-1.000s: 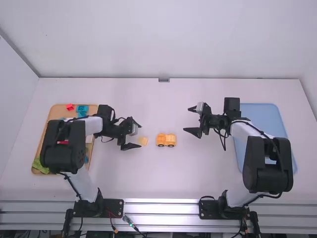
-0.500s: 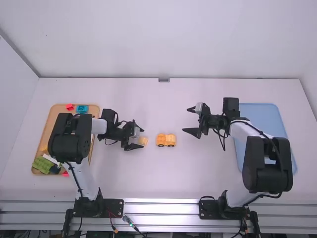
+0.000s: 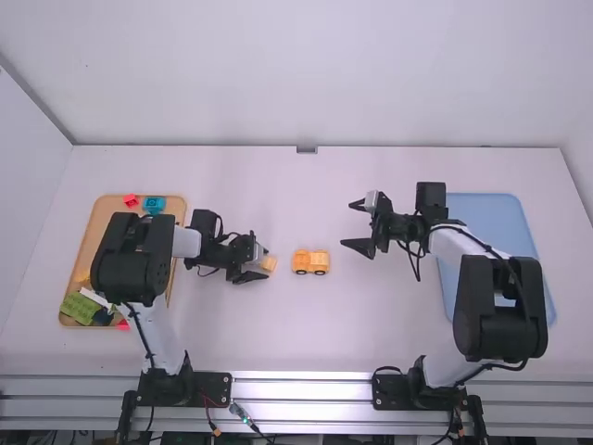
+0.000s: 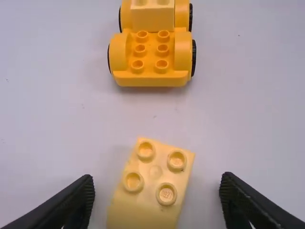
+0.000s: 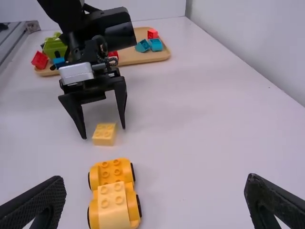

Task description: Assemble lego blocks to make yellow taxi

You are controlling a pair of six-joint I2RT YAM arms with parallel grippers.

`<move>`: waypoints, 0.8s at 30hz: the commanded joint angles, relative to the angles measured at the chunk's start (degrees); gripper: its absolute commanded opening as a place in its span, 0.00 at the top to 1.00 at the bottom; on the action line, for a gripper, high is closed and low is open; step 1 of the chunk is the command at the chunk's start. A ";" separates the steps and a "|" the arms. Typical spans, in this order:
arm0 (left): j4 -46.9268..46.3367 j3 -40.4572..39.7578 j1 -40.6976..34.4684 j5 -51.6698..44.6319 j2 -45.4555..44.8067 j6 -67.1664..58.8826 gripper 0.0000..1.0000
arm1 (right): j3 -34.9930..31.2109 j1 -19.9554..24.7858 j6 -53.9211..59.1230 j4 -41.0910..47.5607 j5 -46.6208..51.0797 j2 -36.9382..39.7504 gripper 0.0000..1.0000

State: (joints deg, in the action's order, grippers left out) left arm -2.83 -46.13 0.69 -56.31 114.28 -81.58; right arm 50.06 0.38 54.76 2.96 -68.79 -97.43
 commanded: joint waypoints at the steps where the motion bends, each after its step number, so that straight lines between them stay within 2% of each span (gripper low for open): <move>1: 0.00 0.48 -0.26 -0.83 0.39 1.20 0.37 | -0.66 -0.02 -0.92 0.13 -0.59 1.20 0.01; 3: 0.28 0.50 -0.33 -0.68 0.39 1.22 0.48 | -0.66 0.00 -0.94 0.26 -0.59 1.20 0.01; 4: 0.15 0.50 -0.37 -0.52 0.39 1.22 0.60 | -0.66 -0.02 -0.92 0.24 -0.59 1.20 0.01; 6: 0.13 0.50 -0.35 -0.11 0.39 1.22 0.65 | -0.66 -0.02 -0.92 0.26 -0.59 1.20 0.01; 18: 0.92 0.50 -0.74 -2.80 0.39 1.22 0.73 | -0.66 1.51 -0.13 2.49 -1.01 1.20 0.01; 24: 1.38 0.22 -0.74 -8.98 0.39 0.02 0.68 | -1.90 -2.12 9.18 7.87 3.56 1.20 0.01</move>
State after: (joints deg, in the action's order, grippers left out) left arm -1.39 -46.06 0.47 -60.16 114.28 -80.68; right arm 49.56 -0.08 58.96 10.13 -66.76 -97.41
